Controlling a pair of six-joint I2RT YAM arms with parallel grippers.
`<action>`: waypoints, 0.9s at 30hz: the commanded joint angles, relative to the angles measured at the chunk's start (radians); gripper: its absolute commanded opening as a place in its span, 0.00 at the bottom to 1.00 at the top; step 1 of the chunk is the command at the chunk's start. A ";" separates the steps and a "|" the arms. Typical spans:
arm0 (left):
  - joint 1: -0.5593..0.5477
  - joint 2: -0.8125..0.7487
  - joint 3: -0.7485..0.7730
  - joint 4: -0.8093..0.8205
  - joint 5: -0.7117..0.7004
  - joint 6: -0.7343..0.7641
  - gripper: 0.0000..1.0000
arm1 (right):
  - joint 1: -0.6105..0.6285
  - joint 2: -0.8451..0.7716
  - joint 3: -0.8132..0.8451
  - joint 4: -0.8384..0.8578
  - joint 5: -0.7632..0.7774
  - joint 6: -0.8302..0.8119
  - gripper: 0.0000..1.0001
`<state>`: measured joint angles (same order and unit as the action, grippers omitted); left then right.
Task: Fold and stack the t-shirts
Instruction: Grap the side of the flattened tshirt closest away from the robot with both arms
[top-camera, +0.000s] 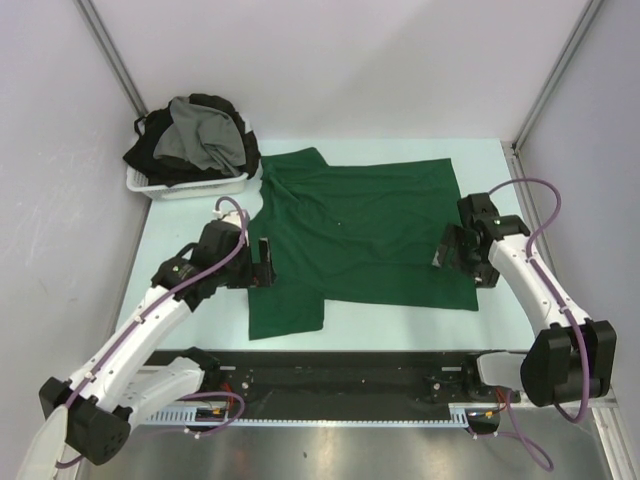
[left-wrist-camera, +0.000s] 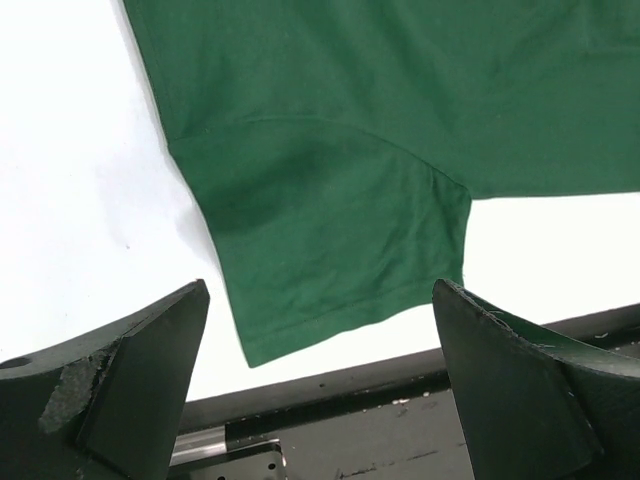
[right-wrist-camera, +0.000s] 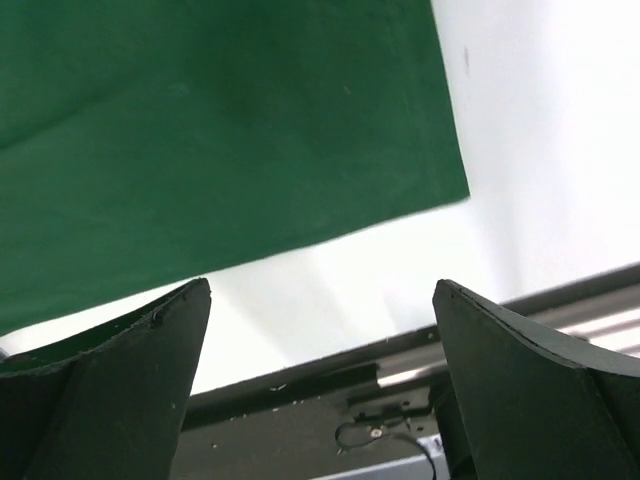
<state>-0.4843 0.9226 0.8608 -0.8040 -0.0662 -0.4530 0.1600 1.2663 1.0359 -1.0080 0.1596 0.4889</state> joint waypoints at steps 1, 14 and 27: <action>-0.013 0.018 0.053 0.032 -0.004 0.024 0.99 | -0.042 -0.054 -0.049 -0.095 -0.026 0.100 1.00; -0.066 -0.028 -0.040 0.031 0.019 -0.012 0.99 | -0.094 -0.205 -0.212 -0.208 0.024 0.235 1.00; -0.134 -0.001 0.093 0.042 0.057 0.002 1.00 | -0.045 -0.351 -0.309 -0.026 0.049 0.306 0.96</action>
<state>-0.5995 0.9203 0.8783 -0.7887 -0.0410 -0.4538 0.0898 0.9043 0.7380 -1.1126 0.1692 0.7509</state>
